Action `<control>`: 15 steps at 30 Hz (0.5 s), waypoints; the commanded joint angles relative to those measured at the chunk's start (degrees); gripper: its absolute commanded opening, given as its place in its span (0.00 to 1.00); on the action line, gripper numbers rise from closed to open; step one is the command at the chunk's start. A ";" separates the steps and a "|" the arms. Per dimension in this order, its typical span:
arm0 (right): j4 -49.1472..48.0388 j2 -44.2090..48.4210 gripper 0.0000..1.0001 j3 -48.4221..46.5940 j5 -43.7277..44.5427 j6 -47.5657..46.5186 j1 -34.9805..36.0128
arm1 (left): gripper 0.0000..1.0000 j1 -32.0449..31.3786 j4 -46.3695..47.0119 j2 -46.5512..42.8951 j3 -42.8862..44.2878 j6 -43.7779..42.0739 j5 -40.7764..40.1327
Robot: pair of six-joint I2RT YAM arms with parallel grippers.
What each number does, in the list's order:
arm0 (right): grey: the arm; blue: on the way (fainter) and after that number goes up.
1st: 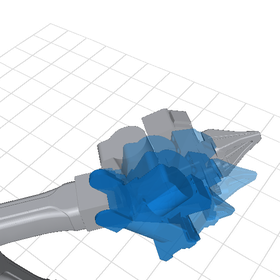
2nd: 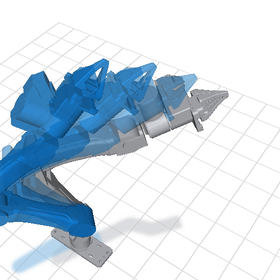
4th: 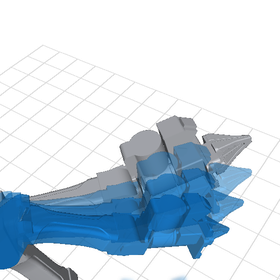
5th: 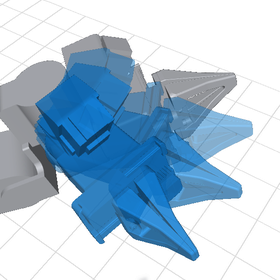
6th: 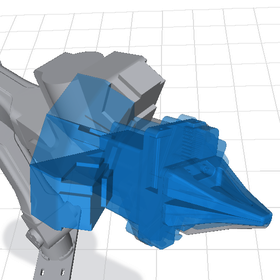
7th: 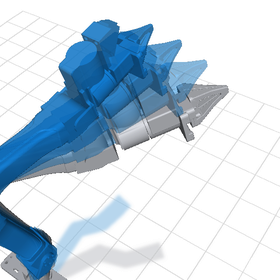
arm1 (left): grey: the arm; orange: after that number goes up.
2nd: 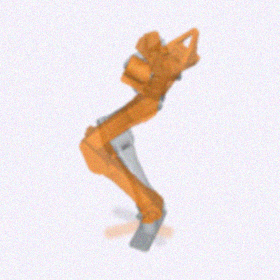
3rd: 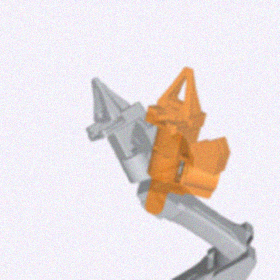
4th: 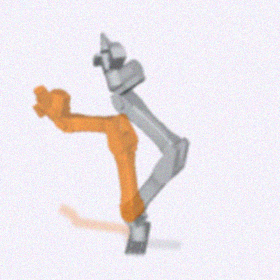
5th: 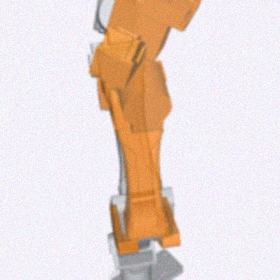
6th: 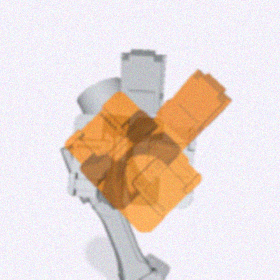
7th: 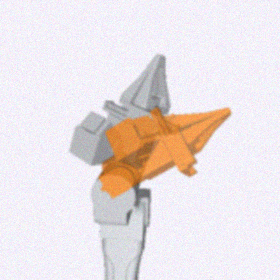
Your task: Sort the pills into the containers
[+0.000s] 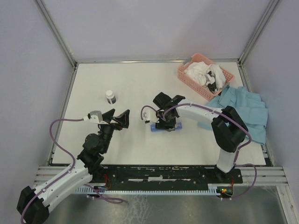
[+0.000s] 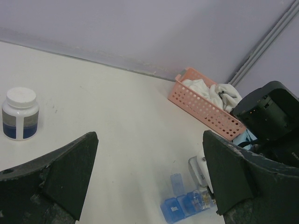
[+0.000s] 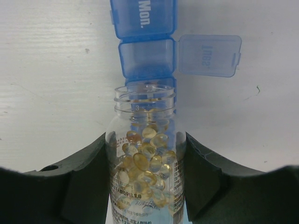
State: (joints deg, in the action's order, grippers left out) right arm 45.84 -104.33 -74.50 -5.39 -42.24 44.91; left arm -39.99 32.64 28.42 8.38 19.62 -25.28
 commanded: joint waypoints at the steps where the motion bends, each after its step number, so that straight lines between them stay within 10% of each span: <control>1: 2.58 1.29 0.06 -1.49 -4.28 -1.13 0.31 | 1.00 0.08 1.48 -0.72 0.29 1.39 -0.89; 15: 0.75 -0.05 0.04 -2.71 2.60 0.84 0.58 | 1.00 0.18 1.33 -0.39 0.53 1.28 -0.69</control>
State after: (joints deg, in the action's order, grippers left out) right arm 44.58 -104.62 -74.24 -4.25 -41.85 45.71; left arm -39.99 32.62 28.34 8.38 19.62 -25.34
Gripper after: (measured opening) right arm 0.604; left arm 0.996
